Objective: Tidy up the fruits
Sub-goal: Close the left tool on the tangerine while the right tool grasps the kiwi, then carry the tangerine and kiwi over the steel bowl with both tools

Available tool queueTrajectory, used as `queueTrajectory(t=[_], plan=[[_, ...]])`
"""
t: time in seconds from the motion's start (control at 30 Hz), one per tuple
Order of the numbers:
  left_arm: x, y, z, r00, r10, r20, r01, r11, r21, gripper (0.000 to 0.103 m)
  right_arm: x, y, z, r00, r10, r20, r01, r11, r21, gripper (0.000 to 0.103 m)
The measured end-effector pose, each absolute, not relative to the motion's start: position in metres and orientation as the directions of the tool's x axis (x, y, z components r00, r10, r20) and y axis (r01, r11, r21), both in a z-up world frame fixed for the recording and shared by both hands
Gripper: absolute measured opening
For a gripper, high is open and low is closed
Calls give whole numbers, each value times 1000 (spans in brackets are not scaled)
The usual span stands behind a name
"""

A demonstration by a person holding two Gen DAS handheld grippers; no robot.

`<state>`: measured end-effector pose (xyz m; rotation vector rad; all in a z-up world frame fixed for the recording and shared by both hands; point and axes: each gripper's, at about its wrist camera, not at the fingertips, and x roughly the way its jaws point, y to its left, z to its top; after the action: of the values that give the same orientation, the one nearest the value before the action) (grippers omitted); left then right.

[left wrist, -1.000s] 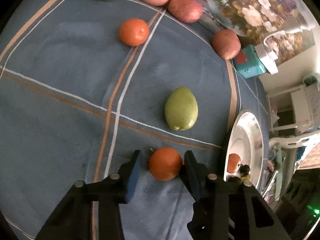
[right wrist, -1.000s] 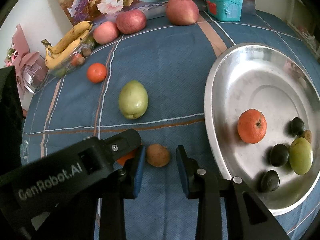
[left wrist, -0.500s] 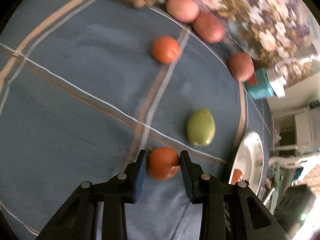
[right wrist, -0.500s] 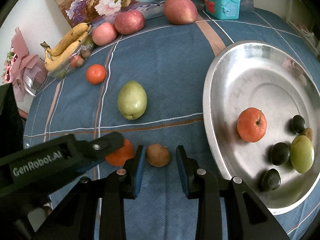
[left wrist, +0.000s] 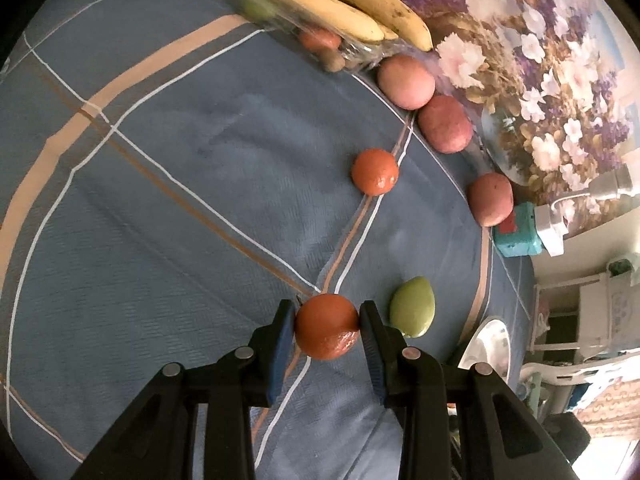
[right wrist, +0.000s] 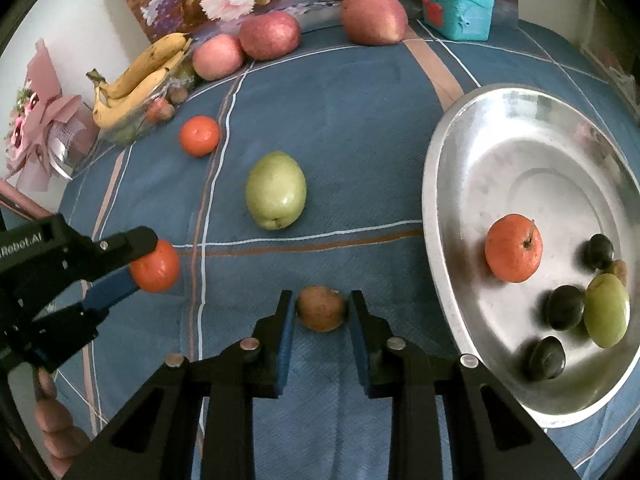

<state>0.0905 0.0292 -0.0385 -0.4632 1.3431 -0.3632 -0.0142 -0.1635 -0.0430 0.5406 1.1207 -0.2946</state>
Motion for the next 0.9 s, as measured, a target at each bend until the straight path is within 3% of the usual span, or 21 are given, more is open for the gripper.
queueTrajectory(t=[0.9], plan=[[124,12,-17,342,-400,-850,-35,899,-437,35,3,-184,2,538,-47,-842,537,789,299,27]])
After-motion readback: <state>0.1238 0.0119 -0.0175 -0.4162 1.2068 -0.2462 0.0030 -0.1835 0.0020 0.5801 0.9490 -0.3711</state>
